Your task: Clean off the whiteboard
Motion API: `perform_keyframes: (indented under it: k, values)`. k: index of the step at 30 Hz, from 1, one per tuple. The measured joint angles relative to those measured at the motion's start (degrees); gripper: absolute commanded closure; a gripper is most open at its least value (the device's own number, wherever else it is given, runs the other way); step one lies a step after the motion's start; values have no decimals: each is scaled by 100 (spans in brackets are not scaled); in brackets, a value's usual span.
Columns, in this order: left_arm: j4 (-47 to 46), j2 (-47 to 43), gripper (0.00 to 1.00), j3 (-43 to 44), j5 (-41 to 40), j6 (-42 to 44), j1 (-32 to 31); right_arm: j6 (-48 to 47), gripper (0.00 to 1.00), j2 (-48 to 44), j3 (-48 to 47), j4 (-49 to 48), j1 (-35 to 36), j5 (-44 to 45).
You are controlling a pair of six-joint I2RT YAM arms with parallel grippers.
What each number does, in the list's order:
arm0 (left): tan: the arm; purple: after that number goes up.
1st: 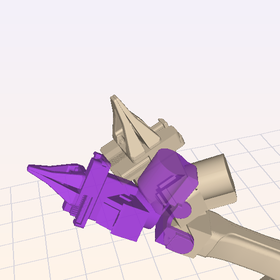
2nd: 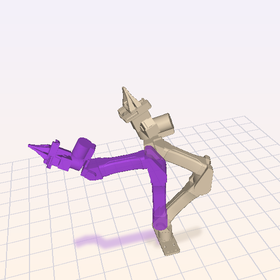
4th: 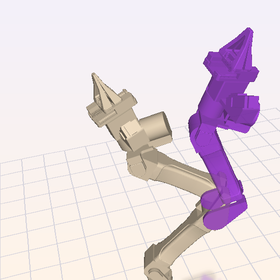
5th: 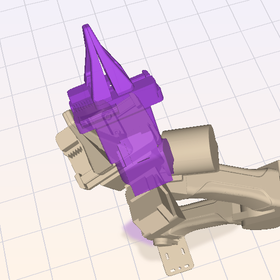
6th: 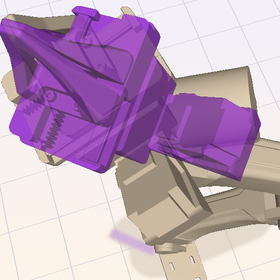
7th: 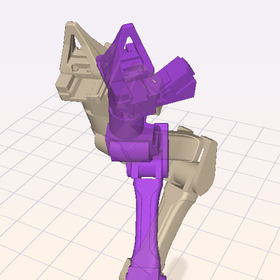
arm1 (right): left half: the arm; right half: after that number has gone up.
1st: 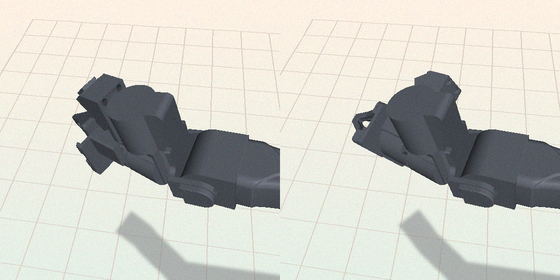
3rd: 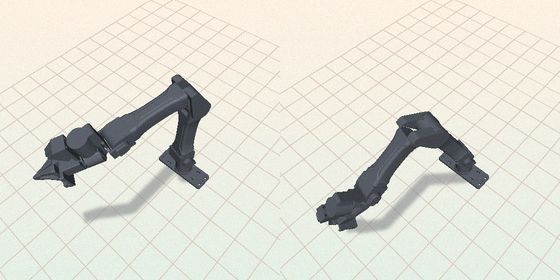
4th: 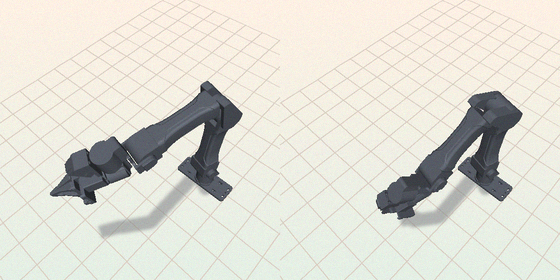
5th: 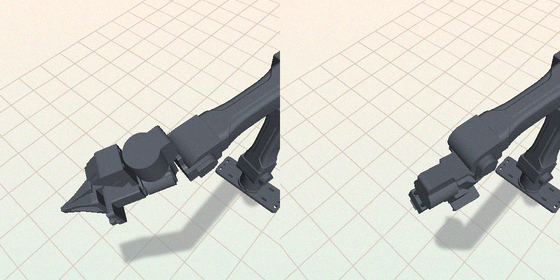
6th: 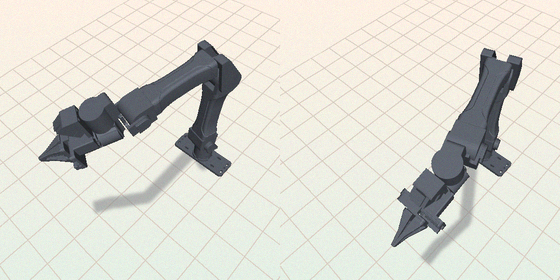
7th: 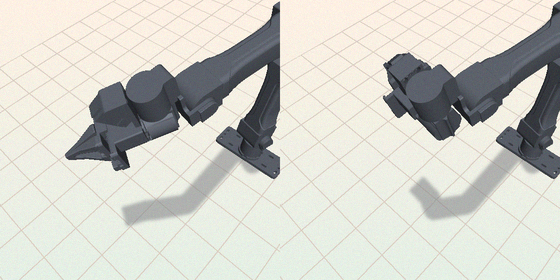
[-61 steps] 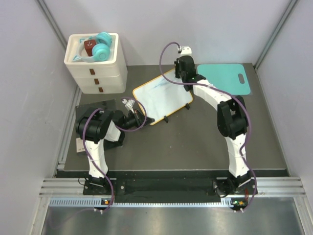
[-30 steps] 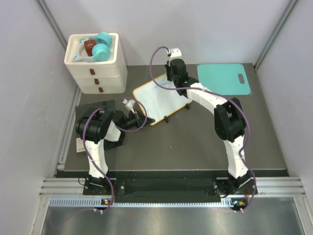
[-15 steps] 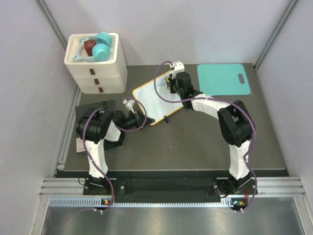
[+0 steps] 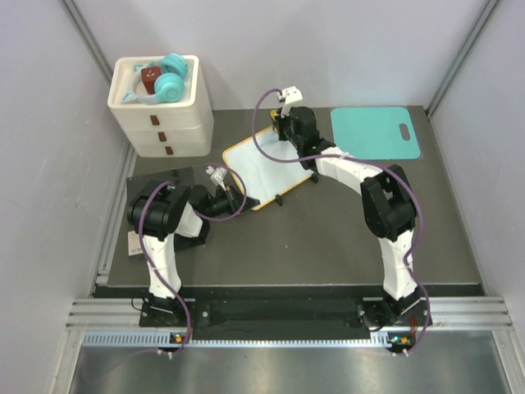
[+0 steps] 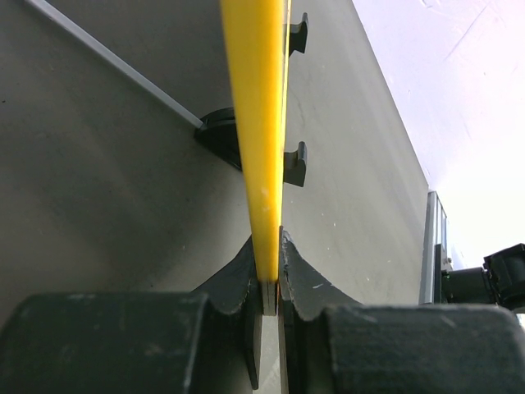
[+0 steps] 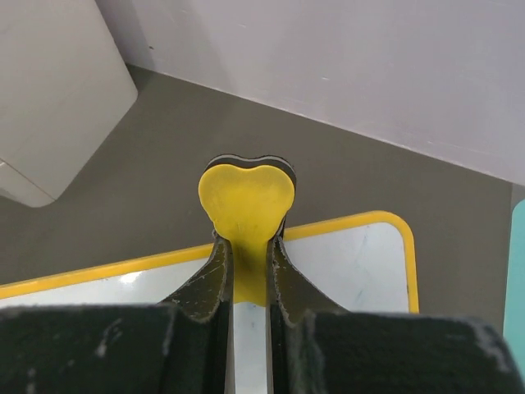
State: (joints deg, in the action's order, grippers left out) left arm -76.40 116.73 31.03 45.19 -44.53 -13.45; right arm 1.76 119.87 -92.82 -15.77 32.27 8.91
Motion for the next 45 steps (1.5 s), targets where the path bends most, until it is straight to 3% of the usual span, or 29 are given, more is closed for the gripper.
perform_keyframes:
  k: [10, 20, 27, 35, 45]
  values:
    - [11, 0, 100, 0, -4, 2, -9, -4, 100, 7, 179, -103, 179, -278]
    - [37, 0, 100, 0, -22, -74, -4, -70, 100, -271, 951, -461, 671, 573]
    - [24, 0, 100, 0, -22, -66, -4, -332, 100, 105, -55, 175, 682, 1318]
    - [11, 0, 100, 0, -4, -26, -11, -411, 100, 358, -721, 614, 337, 1252]
    - [17, 0, 100, 0, -7, -94, -9, -391, 100, -282, 1049, -372, 321, 708]
